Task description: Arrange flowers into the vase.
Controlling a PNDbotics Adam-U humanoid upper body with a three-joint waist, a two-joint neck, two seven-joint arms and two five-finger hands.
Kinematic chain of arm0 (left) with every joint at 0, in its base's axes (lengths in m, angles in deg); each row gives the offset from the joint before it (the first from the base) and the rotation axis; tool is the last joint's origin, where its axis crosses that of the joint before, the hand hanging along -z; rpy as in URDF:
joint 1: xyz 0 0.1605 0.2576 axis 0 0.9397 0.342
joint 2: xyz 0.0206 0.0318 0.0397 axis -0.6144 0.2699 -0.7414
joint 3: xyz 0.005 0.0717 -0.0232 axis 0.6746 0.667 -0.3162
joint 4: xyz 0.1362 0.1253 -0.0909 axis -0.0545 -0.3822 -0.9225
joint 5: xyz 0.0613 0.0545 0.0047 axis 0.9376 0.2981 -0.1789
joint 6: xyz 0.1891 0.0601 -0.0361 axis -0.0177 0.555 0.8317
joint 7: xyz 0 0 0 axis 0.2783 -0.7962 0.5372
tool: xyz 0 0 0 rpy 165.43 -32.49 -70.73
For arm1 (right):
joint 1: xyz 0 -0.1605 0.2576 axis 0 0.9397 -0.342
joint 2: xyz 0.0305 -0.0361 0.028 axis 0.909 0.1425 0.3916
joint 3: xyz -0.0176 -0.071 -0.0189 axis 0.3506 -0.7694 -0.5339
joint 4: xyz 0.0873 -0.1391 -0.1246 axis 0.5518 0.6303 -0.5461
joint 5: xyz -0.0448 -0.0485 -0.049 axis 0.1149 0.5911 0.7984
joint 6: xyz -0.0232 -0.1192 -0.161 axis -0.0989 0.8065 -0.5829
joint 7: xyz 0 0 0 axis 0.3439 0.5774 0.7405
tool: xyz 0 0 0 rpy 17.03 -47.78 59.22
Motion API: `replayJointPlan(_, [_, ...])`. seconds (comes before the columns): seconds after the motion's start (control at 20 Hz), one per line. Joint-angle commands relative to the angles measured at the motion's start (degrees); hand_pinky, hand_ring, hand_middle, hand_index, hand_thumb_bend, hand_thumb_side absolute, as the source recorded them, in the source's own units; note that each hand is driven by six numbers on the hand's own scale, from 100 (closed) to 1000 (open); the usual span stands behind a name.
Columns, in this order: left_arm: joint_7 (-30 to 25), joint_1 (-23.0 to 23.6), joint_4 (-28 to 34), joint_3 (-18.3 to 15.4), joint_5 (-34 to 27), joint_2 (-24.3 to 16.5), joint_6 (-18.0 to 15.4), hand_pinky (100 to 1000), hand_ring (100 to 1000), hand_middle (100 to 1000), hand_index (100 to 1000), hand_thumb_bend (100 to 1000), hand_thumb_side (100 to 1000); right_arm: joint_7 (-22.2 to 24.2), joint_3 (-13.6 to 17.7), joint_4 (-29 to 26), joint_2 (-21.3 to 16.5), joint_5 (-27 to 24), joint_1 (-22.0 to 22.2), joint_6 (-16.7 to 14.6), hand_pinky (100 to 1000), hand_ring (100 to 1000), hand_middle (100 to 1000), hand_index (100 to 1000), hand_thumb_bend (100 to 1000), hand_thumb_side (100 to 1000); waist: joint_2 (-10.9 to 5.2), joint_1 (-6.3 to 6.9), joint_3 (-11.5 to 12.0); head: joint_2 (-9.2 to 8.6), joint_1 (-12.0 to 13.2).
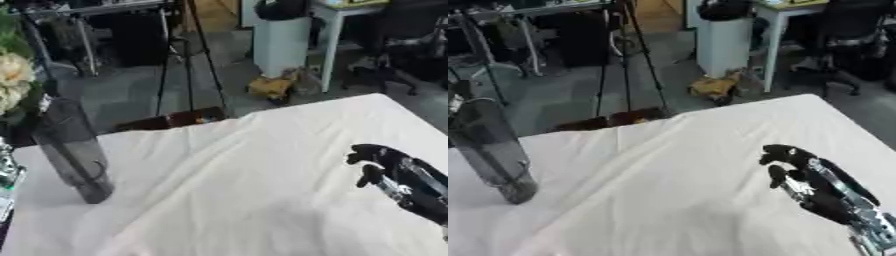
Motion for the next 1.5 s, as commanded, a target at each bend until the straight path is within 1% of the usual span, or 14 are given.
replayJointPlan(0.05, [-2.0, 0.0, 3.6, 0.6, 0.1, -3.3, -0.5, 716, 713, 637, 689, 938, 989, -0.1, 0.7, -0.4, -0.9, 0.3, -0.6, -0.3, 565, 887, 710, 893, 239, 630, -0.75, -1.14, 0.2, -0.4, -0.1])
replayJointPlan(0.15, [-3.7, 0.6, 4.5, 1.1, 0.6, -3.7, -0.2, 721, 716, 642, 694, 926, 985, -0.1, 0.7, -0.3, -0.8, 0.3, -0.6, -0.3, 565, 886, 710, 893, 242, 630, -0.82, -1.15, 0.4, -0.31, -0.1])
replayJointPlan(0.2, [-4.6, 0.9, 4.3, 1.5, 1.0, -3.9, 0.0, 725, 719, 647, 697, 904, 974, 0.0, 0.7, -0.3, -0.8, 0.3, -0.7, -0.3, 565, 886, 710, 893, 243, 630, -0.85, -1.13, 0.5, -0.31, 0.0])
replayJointPlan(0.3, [-6.4, 1.1, 3.4, 2.1, 1.9, -4.1, 0.3, 731, 724, 654, 701, 892, 976, 0.1, 0.7, -0.3, -0.7, 0.3, -0.7, -0.2, 565, 886, 710, 893, 244, 630, -0.89, -1.14, 0.6, -0.32, -0.1])
replayJointPlan(0.45, [-9.1, 1.1, 2.6, 1.9, 3.2, -4.2, 0.3, 732, 725, 655, 701, 887, 973, 0.2, 0.6, -0.2, -0.7, 0.3, -0.7, -0.3, 565, 886, 710, 893, 245, 630, -0.91, -1.17, 0.7, -0.3, -0.2])
replayJointPlan(0.5, [-10.1, 1.2, 2.7, 1.7, 3.7, -4.3, 0.4, 734, 726, 656, 699, 889, 951, 0.2, 0.7, -0.2, -0.7, 0.3, -0.7, -0.3, 565, 886, 709, 893, 252, 629, -0.88, -1.2, 0.7, -0.28, -0.2])
replayJointPlan(0.55, [-11.0, 1.3, 2.6, 1.5, 4.1, -4.4, 0.5, 734, 726, 656, 699, 889, 951, 0.1, 0.7, -0.2, -0.7, 0.3, -0.6, -0.3, 565, 886, 709, 893, 252, 629, -0.84, -1.24, 0.6, -0.26, -0.2])
replayJointPlan(0.6, [-12.0, 1.5, 2.8, 1.3, 4.6, -4.5, 0.5, 731, 722, 653, 697, 969, 980, 0.1, 0.8, -0.2, -0.7, 0.4, -0.6, -0.3, 565, 885, 708, 893, 256, 628, -0.78, -1.28, 0.6, -0.19, -0.2])
replayJointPlan(0.7, [-13.9, 1.7, 3.4, 1.0, 5.4, -4.7, 0.5, 732, 723, 656, 698, 1000, 998, 0.1, 0.8, -0.2, -0.7, 0.4, -0.6, -0.3, 565, 885, 708, 893, 259, 628, -0.69, -1.33, 0.6, -0.15, -0.3])
replayJointPlan(1.0, [-18.3, 2.3, 4.4, 1.1, 7.6, -4.8, 0.1, 741, 734, 671, 709, 1000, 1000, 0.2, 0.8, -0.1, -0.6, 0.4, -0.7, -0.4, 565, 885, 708, 892, 268, 626, -0.6, -1.5, 0.9, -0.08, -0.4])
replayJointPlan(1.3, [-22.7, 2.8, 3.6, 1.9, 9.4, -4.8, -1.2, 768, 764, 713, 752, 1000, 1000, 0.3, 0.7, -0.1, -0.6, 0.4, -0.8, -0.5, 565, 885, 708, 892, 280, 624, -0.61, -1.75, 0.7, -0.21, -0.6])
replayJointPlan(1.35, [-23.2, 2.9, 3.6, 1.8, 9.6, -4.8, -1.3, 770, 767, 719, 756, 1000, 968, 0.3, 0.7, -0.1, -0.6, 0.4, -0.8, -0.5, 565, 885, 708, 892, 283, 623, -0.62, -1.78, 0.7, -0.23, -0.6])
replayJointPlan(1.5, [-23.7, 3.3, 4.1, 1.3, 10.3, -4.7, -1.2, 769, 767, 722, 761, 1000, 938, 0.2, 0.7, 0.0, -0.6, 0.4, -0.8, -0.5, 565, 885, 707, 892, 287, 622, -0.68, -1.78, 0.8, -0.28, -0.7])
